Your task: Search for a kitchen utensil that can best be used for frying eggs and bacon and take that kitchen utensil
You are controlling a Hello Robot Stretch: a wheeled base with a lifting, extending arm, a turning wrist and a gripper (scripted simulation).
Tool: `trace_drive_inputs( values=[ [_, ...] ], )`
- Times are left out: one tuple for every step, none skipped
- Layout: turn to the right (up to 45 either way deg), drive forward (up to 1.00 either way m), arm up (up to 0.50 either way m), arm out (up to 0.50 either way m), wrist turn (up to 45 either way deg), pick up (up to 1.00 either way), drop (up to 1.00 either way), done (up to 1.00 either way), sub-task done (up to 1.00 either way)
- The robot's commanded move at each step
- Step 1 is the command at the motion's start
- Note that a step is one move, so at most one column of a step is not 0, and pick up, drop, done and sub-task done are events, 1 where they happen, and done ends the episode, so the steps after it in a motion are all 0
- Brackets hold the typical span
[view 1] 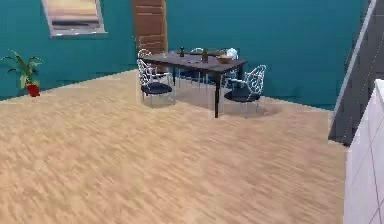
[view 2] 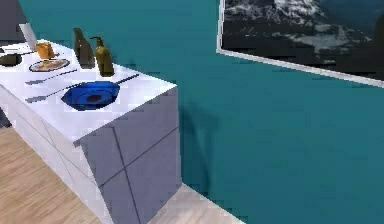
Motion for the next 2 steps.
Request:
trace_drive_inputs(
  values=[
    [-21.0,0.00,0.00,0.00,0.0,0.00,0.00,0.00,0.00],
    [45.0,0.00,0.00,0.00,0.0,0.00,0.00,0.00,0.00]
  ],
)
